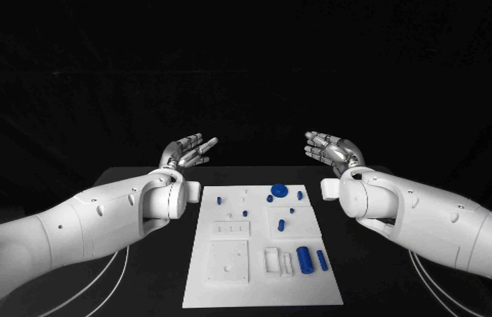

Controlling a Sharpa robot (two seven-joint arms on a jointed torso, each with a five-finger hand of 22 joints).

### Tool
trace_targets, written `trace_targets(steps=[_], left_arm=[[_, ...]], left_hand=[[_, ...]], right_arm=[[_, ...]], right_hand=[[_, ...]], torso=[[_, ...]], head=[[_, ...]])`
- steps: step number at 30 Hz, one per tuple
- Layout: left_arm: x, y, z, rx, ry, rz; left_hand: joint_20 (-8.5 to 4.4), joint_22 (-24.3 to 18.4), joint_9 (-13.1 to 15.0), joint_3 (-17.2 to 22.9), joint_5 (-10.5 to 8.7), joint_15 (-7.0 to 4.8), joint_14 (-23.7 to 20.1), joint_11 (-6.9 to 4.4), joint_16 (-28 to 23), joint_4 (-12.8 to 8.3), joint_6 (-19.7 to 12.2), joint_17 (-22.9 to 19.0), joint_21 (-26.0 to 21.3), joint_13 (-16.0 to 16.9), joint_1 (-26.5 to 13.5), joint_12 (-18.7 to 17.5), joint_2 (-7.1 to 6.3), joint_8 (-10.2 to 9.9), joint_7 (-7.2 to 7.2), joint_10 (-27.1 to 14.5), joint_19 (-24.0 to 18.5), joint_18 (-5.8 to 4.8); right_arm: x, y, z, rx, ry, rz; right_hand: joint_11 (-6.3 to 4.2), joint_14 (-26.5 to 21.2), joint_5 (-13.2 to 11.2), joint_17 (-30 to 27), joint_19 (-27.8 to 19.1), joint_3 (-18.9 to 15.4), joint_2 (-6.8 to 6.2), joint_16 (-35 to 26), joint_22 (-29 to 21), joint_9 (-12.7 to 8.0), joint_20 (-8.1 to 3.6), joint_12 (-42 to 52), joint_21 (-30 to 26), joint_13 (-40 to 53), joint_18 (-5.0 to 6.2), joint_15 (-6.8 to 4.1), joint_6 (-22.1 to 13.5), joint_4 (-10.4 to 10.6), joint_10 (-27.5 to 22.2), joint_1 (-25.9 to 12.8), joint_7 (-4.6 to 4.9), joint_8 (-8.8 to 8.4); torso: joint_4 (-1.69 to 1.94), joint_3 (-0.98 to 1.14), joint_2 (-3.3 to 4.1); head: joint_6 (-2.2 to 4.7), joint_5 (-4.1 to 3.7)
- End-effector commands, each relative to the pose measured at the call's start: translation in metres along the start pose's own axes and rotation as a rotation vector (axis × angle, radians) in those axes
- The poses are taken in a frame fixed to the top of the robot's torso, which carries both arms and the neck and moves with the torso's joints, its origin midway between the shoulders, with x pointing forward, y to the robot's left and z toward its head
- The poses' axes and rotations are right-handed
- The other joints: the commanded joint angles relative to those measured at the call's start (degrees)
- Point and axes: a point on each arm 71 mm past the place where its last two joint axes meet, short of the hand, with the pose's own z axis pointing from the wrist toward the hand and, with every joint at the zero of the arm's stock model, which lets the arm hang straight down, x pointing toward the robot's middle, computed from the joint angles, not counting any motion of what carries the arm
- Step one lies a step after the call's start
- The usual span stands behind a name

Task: Assemble the parts on the task board

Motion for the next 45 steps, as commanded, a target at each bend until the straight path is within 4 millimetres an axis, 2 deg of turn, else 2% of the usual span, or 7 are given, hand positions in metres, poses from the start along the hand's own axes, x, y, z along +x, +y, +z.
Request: trace_targets(steps=[1, 12, 13, 19, 23, 37, 45], left_arm=[[0.001, -0.006, 0.015, -0.058, 0.112, -0.017], [-0.008, -0.019, 0.035, -0.064, 0.123, 0.01], [-0.007, -0.02, 0.031, -0.057, 0.155, -0.002], [-0.008, -0.023, 0.025, -0.038, 0.184, 0.015], [-0.007, -0.029, 0.019, -0.02, 0.212, 0.03], [-0.003, -0.046, -0.011, 0.01, 0.318, 0.023], [-0.001, -0.054, -0.023, 0.025, 0.353, 0.016]], left_hand=[[0.41, 0.19, 0.16, 0.04, 0.42, 0.31, 1.55, 0.16, 0.31, 0.46, 1.54, 0.15, 0.35, 0.15, 2.53, 0.33, -0.1, 0.47, 0.27, 1.7, 1.72, 1.5], [-0.34, 0.49, 0.46, -1.36, 0.4, 1.48, 16.6, 1.78, 1.22, -2.43, 8.6, 0.81, 1.0, 0.65, 2.31, 0.77, 2.53, 0.89, 1.78, 14.57, 4.99, 2.03], [-1.49, 0.69, 0.63, -1.67, 0.65, 1.93, 21.46, 1.98, 2.07, -3.18, 11.42, 1.09, 1.57, 0.88, 2.46, 1.15, 3.09, 1.11, 2.02, 19.58, 6.34, 1.58], [-9.83, 1.69, 1.12, -4.3, 1.53, -0.52, 33.7, 1.16, 1.7, -8.12, 22.4, 2.21, 5.6, 1.21, 3.69, 1.25, 5.94, 1.33, 2.06, 32.15, 14.24, -5.9], [-12.27, 3.0, 1.54, -4.14, 1.85, -3.27, 40.35, -0.16, 4.99, -9.48, 28.21, 4.15, 8.54, 1.18, 5.44, 1.39, 6.69, 1.76, 1.51, 37.0, 18.46, -6.08], [-16.22, 14.47, 1.52, -5.73, 2.2, -6.15, 37.38, -1.21, 25.85, -13.16, 28.69, 13.76, 24.03, 1.27, 5.99, 1.67, 7.2, 1.71, 1.11, 39.62, 16.16, -7.57], [-16.11, 17.83, 1.49, -5.9, 2.19, -6.33, 38.13, -1.19, 29.26, -13.74, 28.55, 13.26, 27.97, 1.19, 5.68, 1.39, 7.28, 1.67, 1.27, 38.68, 14.23, -6.89]], right_arm=[[0.004, -0.001, 0.01, 0.092, 0.206, -0.025], [-0.009, 0.006, 0.026, 0.138, 0.257, -0.046], [-0.021, 0.014, 0.03, -0.049, 0.208, -0.497], [-0.018, 0.015, 0.031, -0.11, 0.229, -0.701], [-0.014, 0.018, 0.03, -0.141, 0.254, -0.828], [0.018, 0.033, 0.026, -0.22, 0.369, -1.24], [0.037, 0.037, 0.022, -0.281, 0.382, -1.38]], right_hand=[[-0.21, 6.09, 0.39, 0.32, 6.36, 0.45, -0.72, 0.51, 0.43, 0.31, -0.03, 0.47, 0.64, 0.3, 1.08, -0.05, 5.83, -3.33, 6.08, 4.69, 0.3, 0.43], [-3.33, 19.87, 2.19, 0.89, 19.12, 4.8, -2.08, 0.8, 1.04, 1.08, -3.25, 0.85, 1.98, 0.71, 1.19, -3.84, 23.08, -7.58, 21.79, 4.29, -1.59, 1.09], [-3.53, 20.69, 2.29, 0.87, 19.88, 5.88, -2.45, 0.75, 0.97, 1.08, -3.68, 0.83, 1.87, 0.7, 0.9, -4.16, 23.67, -7.95, 22.33, 3.82, -1.72, 1.02], [-4.97, 27.33, 3.73, 1.44, 25.53, 9.78, -3.75, 1.05, 1.22, 1.16, -6.48, 0.87, 3.0, 0.72, 0.61, -6.67, 26.13, -8.86, 26.16, 2.26, -2.35, 1.11], [-5.55, 32.0, 4.85, 2.35, 29.21, 8.81, -4.4, 1.73, 1.71, 1.16, -7.88, 0.89, 4.61, 0.73, 1.15, -8.25, 26.81, -8.9, 26.91, 2.14, -2.57, 1.15], [-6.61, 39.89, 5.97, 23.64, 43.11, 1.66, -4.15, 38.55, 16.5, 1.12, -10.32, 0.84, 25.69, 0.72, 7.5, -11.77, 26.46, -11.11, 26.19, 3.42, -3.49, 1.14], [-6.58, 37.3, 4.7, 27.38, 40.5, 4.67, -5.22, 47.74, 25.49, 1.09, -11.28, 0.84, 32.19, 0.72, 7.09, -11.51, 26.6, -11.18, 25.95, 3.27, -3.7, 1.03]], torso=[[0.0, 0.0, 0.0], [0.0, 0.0, 0.0], [0.16, -0.24, 0.23], [0.25, -0.28, 0.59], [0.48, -0.58, 1.34], [1.75, -1.13, 4.71], [2.55, -1.49, 6.29]], head=[[0.0, 0.0], [0.0, 0.0], [0.17, 0.16], [0.29, 0.03], [0.61, -0.16], [1.96, -1.71], [2.79, -2.41]])
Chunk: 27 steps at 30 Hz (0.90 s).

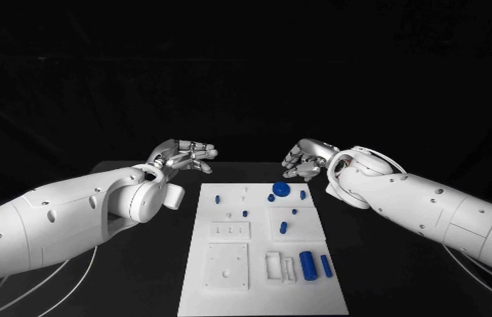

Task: Assemble the parts on the task board

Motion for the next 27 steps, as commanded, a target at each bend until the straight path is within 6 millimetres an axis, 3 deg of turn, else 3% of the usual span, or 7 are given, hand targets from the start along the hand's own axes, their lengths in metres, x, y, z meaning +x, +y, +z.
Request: trace_targets(steps=[1, 3, 12, 16, 27], left_arm=[[0.006, -0.007, -0.003, 0.023, 0.041, 0.006], [0.007, -0.01, -0.005, 0.027, 0.049, 0.006], [0.017, -0.022, -0.01, 0.049, 0.086, 0.01], [0.02, -0.028, -0.012, 0.06, 0.097, 0.013], [0.024, -0.035, -0.014, 0.073, 0.113, 0.018]], left_hand=[[0.0, 0.55, 0.0, -0.14, 0.26, -0.21, -0.35, 0.0, 0.44, -0.34, 0.1, -0.24, 0.59, 0.01, -0.38, -0.11, 0.27, 0.01, 0.03, -0.6, -0.57, 0.35], [0.1, 1.15, 0.01, -0.2, 0.28, -0.17, -0.58, 0.06, 0.88, -0.42, 0.12, -0.68, 1.17, 0.02, -0.59, -0.08, 0.28, 0.01, 0.04, -0.69, -1.14, 0.43], [0.19, 1.44, 0.0, -0.28, 0.23, -0.08, -0.7, 0.15, 0.98, -0.48, 0.02, -1.2, 1.38, 0.01, -0.74, -0.11, 0.08, -0.01, 0.23, -0.83, -1.46, 0.48], [0.22, 1.49, 0.01, -0.3, 0.18, -0.06, -0.71, 0.19, 0.99, -0.5, -0.03, -1.32, 1.41, 0.01, -0.74, -0.11, -0.03, 0.0, 0.29, -0.91, -1.49, 0.49], [0.27, 1.6, 0.0, -0.28, 0.18, -0.02, -0.63, 0.28, 1.11, -0.47, -0.17, -1.59, 1.46, 0.01, -0.77, -0.11, -0.17, -0.01, 0.48, -1.04, -1.53, 0.56]], right_arm=[[0.003, 0.007, 0.002, -0.003, 0.026, -0.169], [0.004, 0.012, 0.003, -0.013, 0.026, -0.2], [0.008, 0.026, 0.008, -0.042, 0.023, -0.295], [0.011, 0.031, 0.009, -0.051, 0.025, -0.323], [0.025, 0.034, 0.01, -0.055, 0.068, -0.388]], right_hand=[[-0.04, -0.4, -0.66, -0.2, 0.34, 0.85, -0.73, 0.71, 2.54, 0.07, -0.37, 0.29, 1.98, 0.07, -0.04, 0.05, 0.36, 0.03, -0.09, -0.11, -0.36, 0.18], [-0.18, -0.47, -1.45, -0.87, -1.12, 2.52, -1.22, 1.46, 6.55, 0.07, -1.49, 0.18, 4.33, 0.04, -1.36, -0.04, 0.46, 0.11, -0.1, -0.09, -0.54, 0.18], [0.04, -0.71, -2.41, -1.9, -0.93, 3.62, -1.96, 2.59, 12.16, 0.07, -1.02, 0.2, 4.11, 0.05, -0.63, 0.21, 0.58, 0.26, -1.0, 0.54, -0.73, 0.19], [0.15, -0.78, -2.73, -2.17, -0.41, 3.82, -2.14, 2.9, 14.2, 0.07, -0.95, 0.2, 2.99, 0.05, -0.53, 0.29, 0.52, 0.29, -1.34, 0.84, -0.69, 0.2], [0.08, -0.87, -4.59, -2.36, 0.6, 6.96, -2.92, 3.51, 19.32, 0.07, -0.96, 0.19, 0.36, 0.05, -0.47, 0.28, 0.85, 0.42, -1.07, 1.03, -0.87, 0.18]], torso=[[0.7, -0.33, 1.35], [0.88, -0.42, 1.74], [1.49, -0.7, 3.32], [1.6, -0.77, 3.97], [1.88, -0.82, 4.85]], head=[[0.48, -0.36], [0.75, -0.46], [1.65, -1.02], [1.73, -0.95], [2.21, -1.28]])
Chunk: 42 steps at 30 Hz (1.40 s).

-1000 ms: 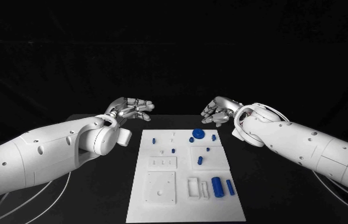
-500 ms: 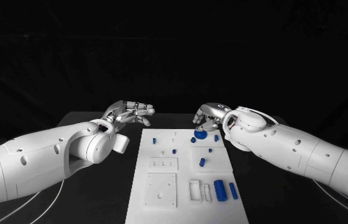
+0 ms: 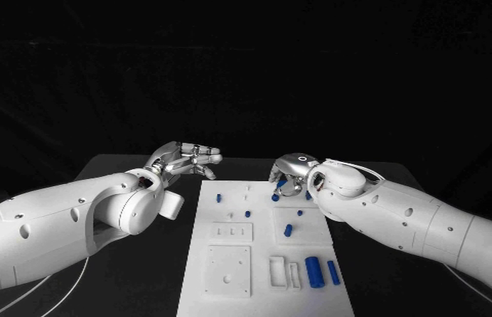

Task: Assemble the parts on the task board

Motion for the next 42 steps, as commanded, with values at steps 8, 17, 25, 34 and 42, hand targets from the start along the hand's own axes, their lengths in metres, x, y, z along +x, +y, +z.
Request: trace_targets(steps=[8, 17, 25, 34, 42], left_arm=[[0.004, -0.007, -0.001, 0.015, 0.029, 0.009], [0.003, -0.009, -0.001, 0.017, 0.03, 0.012], [0.004, -0.01, -0.001, 0.019, 0.035, 0.015], [0.004, -0.01, 0.0, 0.017, 0.036, 0.016], [0.003, -0.009, 0.0, 0.015, 0.038, 0.016]], left_hand=[[-0.04, 0.13, 0.02, 0.02, 0.16, -0.04, -0.23, 0.13, 0.42, -0.19, -0.26, -0.18, 0.42, 0.03, -0.25, -0.12, -0.28, 0.0, 0.51, -0.69, -0.34, 0.59], [0.0, 0.21, 0.03, 0.03, 0.15, 0.0, -0.22, 0.18, 0.53, -0.09, -0.31, -0.33, 0.47, 0.04, -0.32, -0.1, -0.43, 0.02, 0.55, -0.91, -0.31, 0.64], [0.02, 0.24, 0.03, 0.05, 0.11, 0.01, -0.18, 0.22, 0.63, 0.01, -0.33, -0.41, 0.47, 0.04, -0.36, -0.09, -0.53, 0.01, 0.56, -1.04, -0.28, 0.67], [0.05, 0.29, 0.02, 0.1, 0.06, 0.04, -0.19, 0.26, 0.78, 0.19, -0.42, -0.49, 0.48, 0.05, -0.48, -0.09, -0.56, 0.0, 0.59, -1.23, -0.24, 0.71], [0.07, 0.3, 0.04, 0.13, -0.02, 0.04, -0.2, 0.26, 0.85, 0.3, -0.37, -0.53, 0.46, 0.05, -0.53, -0.09, -0.53, 0.02, 0.58, -1.24, -0.23, 0.71]], right_arm=[[0.01, 0.002, 0.0, 0.004, 0.061, -0.083], [0.015, 0.003, 0.001, 0.007, 0.084, -0.105], [0.019, 0.003, 0.001, 0.012, 0.083, -0.128], [0.018, 0.003, 0.001, 0.017, 0.073, -0.138], [0.017, 0.004, 0.001, 0.017, 0.053, -0.146]], right_hand=[[-0.06, -0.4, -0.44, -0.22, 1.41, 0.83, -1.18, 0.46, 4.13, 0.08, 0.06, 0.18, -2.87, 0.06, 0.39, 0.0, 0.26, 0.53, -0.01, 0.03, -0.2, 0.18], [-0.15, -0.42, -0.37, -0.28, 2.22, 1.64, -1.28, 0.64, 7.64, 0.09, -0.01, 0.18, -5.0, 0.06, 0.24, -0.05, 0.64, 0.31, 0.39, -0.16, -0.23, 0.18], [-0.27, -0.45, -1.04, -0.3, 2.67, 3.83, -1.43, 0.77, 10.04, 0.09, -0.13, 0.18, -6.35, 0.05, 0.19, -0.13, 1.1, 0.11, 0.92, -0.29, -0.19, 0.18], [-0.39, -0.47, -2.39, -0.3, 3.02, 7.03, -1.79, 0.97, 12.78, 0.11, -0.25, 0.18, -7.17, 0.05, 0.13, -0.24, 1.55, 0.45, 1.5, -0.28, -0.18, 0.22], [-1.21, -0.48, -5.66, -0.3, 4.28, 10.22, -1.01, 1.1, 18.45, 0.2, -0.7, 0.21, -0.08, 0.11, -1.44, -0.7, 3.8, 0.84, 4.47, 0.28, -0.47, 0.29]], torso=[[0.14, -0.04, 0.99], [0.31, -0.09, 1.52], [0.16, -0.16, 1.83], [0.09, -0.24, 2.08], [0.12, -0.29, 2.28]], head=[[0.15, -0.07], [0.36, -0.17], [0.37, 0.04], [0.33, -0.05], [0.43, 0.04]])
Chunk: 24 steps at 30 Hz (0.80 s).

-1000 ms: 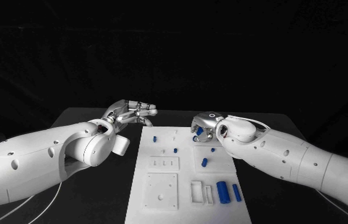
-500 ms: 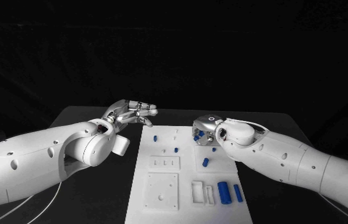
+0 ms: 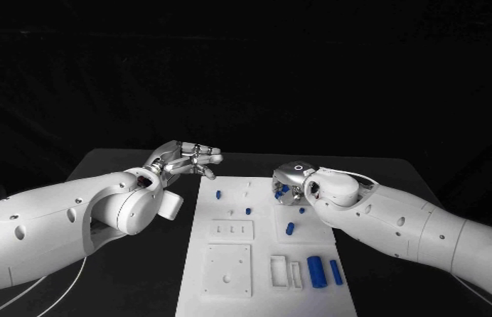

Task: Assemble the parts on the task board

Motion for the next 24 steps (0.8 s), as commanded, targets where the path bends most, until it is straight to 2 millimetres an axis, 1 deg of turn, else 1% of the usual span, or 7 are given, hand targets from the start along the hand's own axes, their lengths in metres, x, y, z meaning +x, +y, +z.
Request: trace_targets(steps=[1, 5, 8, 12, 17, 18, 24], left_arm=[[0.002, -0.002, 0.001, 0.007, 0.021, -0.001], [0.002, -0.002, 0.001, 0.007, 0.023, -0.001], [0.003, -0.002, 0.001, 0.006, 0.024, -0.001], [0.003, -0.002, 0.002, 0.005, 0.025, -0.001], [0.002, -0.002, 0.002, 0.004, 0.025, -0.001], [0.002, -0.002, 0.002, 0.003, 0.025, -0.001], [0.002, -0.002, 0.002, 0.003, 0.026, -0.001]], left_hand=[[0.07, 0.06, 0.05, 0.13, -0.01, 0.04, -0.2, -0.15, 0.07, 0.3, -0.16, -0.09, 0.26, 0.06, -0.31, -0.09, -0.3, 0.03, 0.37, -0.43, -0.24, 0.71], [0.07, 0.06, 0.05, 0.13, -0.01, 0.04, -0.2, -0.15, 0.07, 0.3, -0.16, -0.09, 0.26, 0.06, -0.31, -0.09, -0.3, 0.03, 0.37, -0.43, -0.24, 0.71], [0.07, 0.06, 0.05, 0.13, -0.01, 0.04, -0.2, -0.15, 0.07, 0.3, -0.16, -0.09, 0.26, 0.06, -0.31, -0.09, -0.3, 0.03, 0.37, -0.43, -0.24, 0.71], [0.07, 0.07, 0.05, 0.15, -0.04, 0.04, -0.21, -0.14, 0.1, 0.32, -0.16, -0.11, 0.26, 0.06, -0.29, -0.09, -0.31, 0.03, 0.37, -0.46, -0.23, 0.72], [0.07, 0.09, 0.05, 0.19, -0.09, 0.04, -0.24, -0.13, 0.18, 0.38, -0.14, -0.18, 0.23, 0.06, -0.23, -0.1, -0.32, 0.03, 0.37, -0.52, -0.21, 0.73], [0.07, 0.09, 0.05, 0.19, -0.09, 0.04, -0.24, -0.13, 0.18, 0.38, -0.14, -0.18, 0.23, 0.06, -0.23, -0.1, -0.32, 0.03, 0.37, -0.52, -0.21, 0.73], [0.07, 0.1, 0.05, 0.2, -0.09, 0.04, -0.24, -0.13, 0.2, 0.38, -0.13, -0.19, 0.23, 0.06, -0.22, -0.09, -0.32, 0.03, 0.37, -0.54, -0.2, 0.73]], right_arm=[[-0.001, 0.001, 0.0, 0.002, -0.018, -0.026], [-0.003, 0.002, 0.0, -0.001, -0.042, -0.03], [-0.005, 0.003, 0.0, -0.003, -0.07, -0.031], [-0.009, 0.005, 0.0, -0.005, -0.108, -0.029], [-0.014, 0.01, -0.001, -0.001, -0.163, -0.019], [-0.015, 0.011, -0.001, 0.0, -0.173, -0.016], [-0.021, 0.019, 0.001, 0.009, -0.219, -0.007]], right_hand=[[-0.34, -0.16, -1.62, -0.07, 0.48, 1.09, 0.45, 0.34, 2.36, 0.13, -0.29, 0.2, 3.16, 0.11, -0.79, -0.34, 1.19, 0.14, 1.53, 0.86, -0.12, 0.31], [-1.31, -0.15, -5.3, -0.05, 0.9, 2.64, 1.62, 0.36, 5.84, 0.5, -1.03, 0.26, 8.08, 0.22, -1.87, -1.04, 3.96, -0.06, 5.09, 2.54, -0.51, 0.44], [-1.8, -0.21, -7.1, 0.07, 0.62, 3.79, 1.83, 0.41, 8.07, 0.78, -1.64, 0.24, 10.19, 0.25, -2.43, -1.52, 5.45, 0.08, 6.78, 3.11, -0.82, 0.36], [-2.13, -0.2, -7.67, 0.14, 0.36, 4.55, 1.36, 0.17, 10.75, 0.95, -2.15, 0.27, 12.0, 0.26, -2.96, -1.87, 6.25, 0.61, 7.73, 3.29, -1.07, 0.29], [-2.26, -0.14, -8.25, 0.27, 0.67, 5.06, 0.98, 0.03, 12.72, 0.98, -2.26, 0.26, 12.38, 0.26, -3.08, -1.98, 6.62, 1.02, 8.16, 3.63, -1.19, 0.28], [-2.25, -0.12, -8.34, 0.34, 0.93, 5.35, 0.73, 0.01, 13.48, 0.98, -2.23, 0.34, 12.09, 0.28, -3.12, -2.0, 6.76, 1.19, 8.22, 3.71, -1.25, 0.38], [-2.28, -0.13, -8.59, 0.42, 1.35, 5.62, 0.56, -0.04, 15.04, 0.95, -2.28, 0.27, 10.81, 0.26, -3.13, -2.0, 6.77, 1.4, 8.24, 3.76, -1.24, 0.29]], torso=[[-0.01, -0.03, 0.16], [-0.08, -0.05, 0.3], [-0.09, -0.08, 0.36], [-0.07, -0.06, 0.4], [-0.02, -0.04, 0.48], [-0.03, -0.07, 0.46], [0.02, -0.14, 0.55]], head=[[0.08, 0.16], [0.2, 0.15], [0.24, 0.11], [0.28, 0.13], [0.48, 0.28], [0.53, 0.33], [0.81, 0.71]])
